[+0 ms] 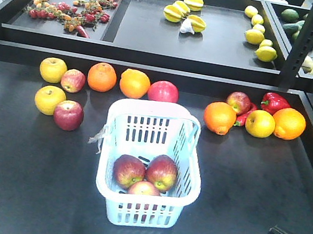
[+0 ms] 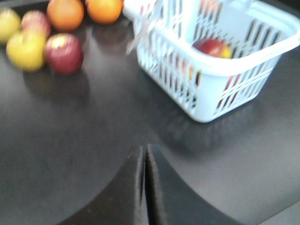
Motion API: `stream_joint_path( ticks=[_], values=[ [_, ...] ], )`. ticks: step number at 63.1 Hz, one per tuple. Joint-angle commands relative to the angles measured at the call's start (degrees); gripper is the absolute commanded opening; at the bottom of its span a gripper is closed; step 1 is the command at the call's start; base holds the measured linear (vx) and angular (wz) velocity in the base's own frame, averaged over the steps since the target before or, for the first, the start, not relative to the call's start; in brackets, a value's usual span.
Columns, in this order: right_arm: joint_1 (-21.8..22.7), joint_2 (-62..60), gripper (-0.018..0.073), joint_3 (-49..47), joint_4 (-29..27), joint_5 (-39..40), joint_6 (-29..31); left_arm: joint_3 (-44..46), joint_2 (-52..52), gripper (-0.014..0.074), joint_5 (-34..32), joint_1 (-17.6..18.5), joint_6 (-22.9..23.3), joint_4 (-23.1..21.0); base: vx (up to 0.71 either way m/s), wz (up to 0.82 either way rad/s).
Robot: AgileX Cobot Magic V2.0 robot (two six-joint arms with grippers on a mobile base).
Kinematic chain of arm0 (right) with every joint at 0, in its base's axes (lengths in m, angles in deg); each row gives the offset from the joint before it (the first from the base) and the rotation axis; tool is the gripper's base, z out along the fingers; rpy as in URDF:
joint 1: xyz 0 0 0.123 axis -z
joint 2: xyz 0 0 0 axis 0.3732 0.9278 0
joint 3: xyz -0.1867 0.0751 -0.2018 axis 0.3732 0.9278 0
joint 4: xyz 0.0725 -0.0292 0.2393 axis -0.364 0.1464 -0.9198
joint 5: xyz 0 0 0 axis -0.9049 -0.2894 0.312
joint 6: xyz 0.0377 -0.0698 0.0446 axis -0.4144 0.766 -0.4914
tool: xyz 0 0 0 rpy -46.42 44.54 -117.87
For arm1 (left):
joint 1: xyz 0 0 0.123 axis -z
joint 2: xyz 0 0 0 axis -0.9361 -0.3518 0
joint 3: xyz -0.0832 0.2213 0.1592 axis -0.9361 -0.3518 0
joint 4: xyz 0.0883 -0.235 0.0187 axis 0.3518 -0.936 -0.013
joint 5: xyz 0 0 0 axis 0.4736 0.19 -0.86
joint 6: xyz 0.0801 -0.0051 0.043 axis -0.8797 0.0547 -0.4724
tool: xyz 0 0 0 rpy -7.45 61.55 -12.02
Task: Pick three apples into basket with both arms
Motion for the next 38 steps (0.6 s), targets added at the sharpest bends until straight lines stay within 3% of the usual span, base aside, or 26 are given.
stream_joint_path(
  ticks=[1,8,22,38],
  values=[
    [0.28,0.23,-0.0004,-1.57,-0.88,2.8,0.19,-2.93,-0.53,-0.0008,-10.23,0.21,6.74,2.31,0.0,0.0],
    [0.28,0.23,-0.0004,-1.57,-0.88,2.8,0.19,-6.04,-0.47,-0.0008,-13.91,0.21,7.06,2.94,0.0,0.0],
    [0.28,0.23,-0.0004,-1.57,-0.88,2.61,0.19,-5.88,6.9,-0.0008,-15.99,-1.33,7.15,12.88,0.0,0.0],
    [0.28,0.23,-0.0004,-1.57,-0.88,2.61,0.19,-5.88,21.57,-0.0008,-9.24,-14.97,8.23,13.69,0.0,0.0]
  ],
)
